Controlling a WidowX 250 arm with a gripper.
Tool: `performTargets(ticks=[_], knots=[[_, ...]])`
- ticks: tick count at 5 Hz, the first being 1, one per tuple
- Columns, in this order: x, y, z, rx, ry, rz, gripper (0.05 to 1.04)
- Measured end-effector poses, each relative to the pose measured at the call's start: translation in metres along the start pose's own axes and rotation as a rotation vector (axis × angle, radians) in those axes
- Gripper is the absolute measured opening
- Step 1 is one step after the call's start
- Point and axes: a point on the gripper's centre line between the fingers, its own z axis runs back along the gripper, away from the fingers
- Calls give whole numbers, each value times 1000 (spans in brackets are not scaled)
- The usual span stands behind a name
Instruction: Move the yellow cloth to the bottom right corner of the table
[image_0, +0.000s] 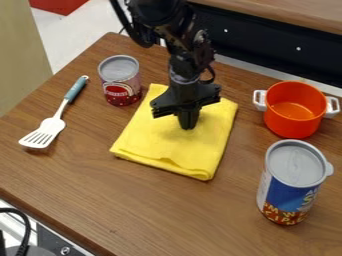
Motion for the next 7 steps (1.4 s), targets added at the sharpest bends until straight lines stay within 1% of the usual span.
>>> performTargets(ticks=[2,3,4,5,6,7], knots=[[34,-23,-11,10,-68,78,51],[49,-34,-14,5,-78,108,51],[58,-36,-14,-5,-114,133,51],[61,-37,-13,-14,-113,146,51],[60,-29,-14,9,-81,171,51],[60,-17,-5,46,-34,222,52]])
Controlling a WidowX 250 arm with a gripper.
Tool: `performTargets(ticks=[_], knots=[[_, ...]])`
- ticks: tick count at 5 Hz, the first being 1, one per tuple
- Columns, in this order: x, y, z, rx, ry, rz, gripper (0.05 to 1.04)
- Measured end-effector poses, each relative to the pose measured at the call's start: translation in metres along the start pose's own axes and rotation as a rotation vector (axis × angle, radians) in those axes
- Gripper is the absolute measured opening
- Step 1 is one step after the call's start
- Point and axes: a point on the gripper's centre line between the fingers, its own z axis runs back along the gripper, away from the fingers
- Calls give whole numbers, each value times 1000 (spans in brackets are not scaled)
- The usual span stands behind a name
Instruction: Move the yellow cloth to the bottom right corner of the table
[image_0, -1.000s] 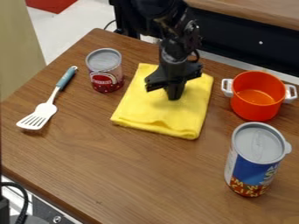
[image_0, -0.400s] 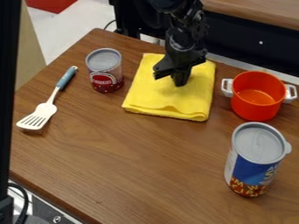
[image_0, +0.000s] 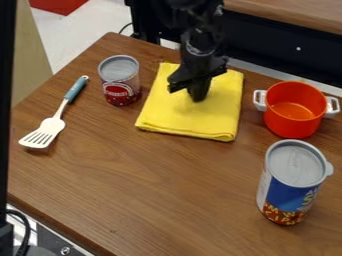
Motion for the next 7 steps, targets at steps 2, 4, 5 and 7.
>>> performTargets(ticks=[2,4,5,7], knots=[[12,0,22,0,-4,69,51],[12,-5,56,-40,-52,116,51],[12,-5,67,-39,-56,139,51],[17,-12,83,-25,-25,163,52]])
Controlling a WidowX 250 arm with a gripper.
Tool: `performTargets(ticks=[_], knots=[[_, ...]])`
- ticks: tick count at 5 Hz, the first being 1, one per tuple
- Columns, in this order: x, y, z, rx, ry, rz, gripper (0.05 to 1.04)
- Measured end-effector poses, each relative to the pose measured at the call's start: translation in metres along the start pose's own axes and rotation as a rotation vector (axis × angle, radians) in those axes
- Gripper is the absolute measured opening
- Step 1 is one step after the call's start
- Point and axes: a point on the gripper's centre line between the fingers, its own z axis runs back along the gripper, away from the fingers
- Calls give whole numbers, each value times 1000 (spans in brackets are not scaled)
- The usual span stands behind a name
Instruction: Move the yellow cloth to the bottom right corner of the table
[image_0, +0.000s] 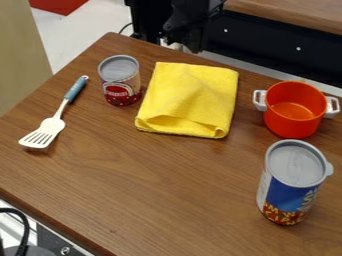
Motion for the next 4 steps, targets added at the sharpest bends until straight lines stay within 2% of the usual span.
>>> performTargets(ticks=[1,2,3,4], knots=[[-6,2,1,15,34,-14,51],[-25,-1,3,36,69,-58,63],[-54,-18,18,33,87,-142,194],[-83,-27,16,18,110,-252,432]])
